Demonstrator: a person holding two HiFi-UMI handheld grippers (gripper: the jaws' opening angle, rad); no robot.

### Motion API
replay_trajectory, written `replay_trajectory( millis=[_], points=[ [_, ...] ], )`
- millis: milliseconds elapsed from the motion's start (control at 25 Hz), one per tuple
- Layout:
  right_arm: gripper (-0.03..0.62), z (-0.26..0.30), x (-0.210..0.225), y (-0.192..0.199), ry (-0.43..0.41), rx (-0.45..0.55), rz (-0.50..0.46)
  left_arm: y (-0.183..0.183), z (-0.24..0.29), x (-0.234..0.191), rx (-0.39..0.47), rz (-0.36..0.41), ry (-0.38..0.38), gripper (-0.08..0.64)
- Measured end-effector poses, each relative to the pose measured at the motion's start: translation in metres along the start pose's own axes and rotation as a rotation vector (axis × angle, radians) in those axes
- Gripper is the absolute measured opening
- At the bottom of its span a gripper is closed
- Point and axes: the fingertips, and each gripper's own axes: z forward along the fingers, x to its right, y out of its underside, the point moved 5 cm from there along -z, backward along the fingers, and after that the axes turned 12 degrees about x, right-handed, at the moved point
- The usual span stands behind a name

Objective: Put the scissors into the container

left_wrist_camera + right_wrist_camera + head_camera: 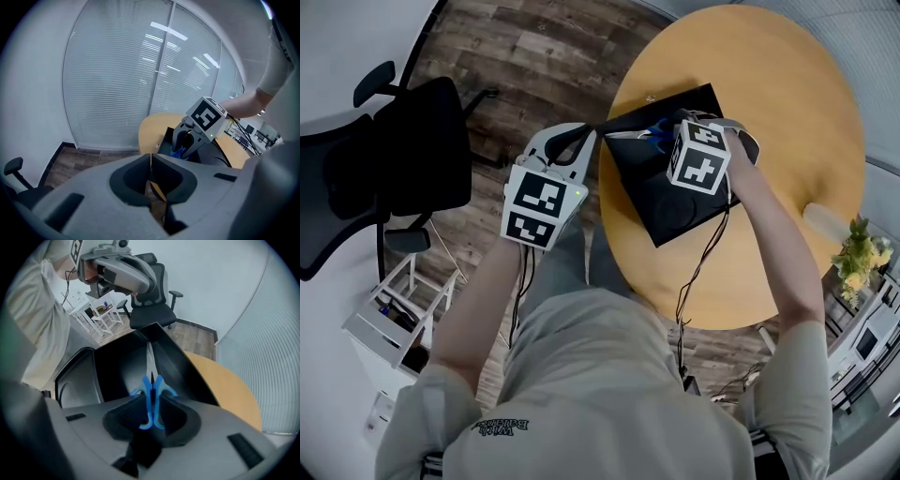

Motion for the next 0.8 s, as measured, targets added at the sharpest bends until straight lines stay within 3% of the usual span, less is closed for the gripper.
replay_trajectory(
  millis=[440, 800],
  points=[
    [0.101, 0.012, 0.006, 0.004, 0.022, -0.013, 0.060, 0.002, -0.001, 0.000, 0.022, -0.005, 0.002, 0.029],
    [0.104, -0.014, 0.006, -0.010, 0.104, 0.082, 0.125, -0.018, -0.015, 0.011, 0.057, 0.017, 0.007, 0.029]
  ],
)
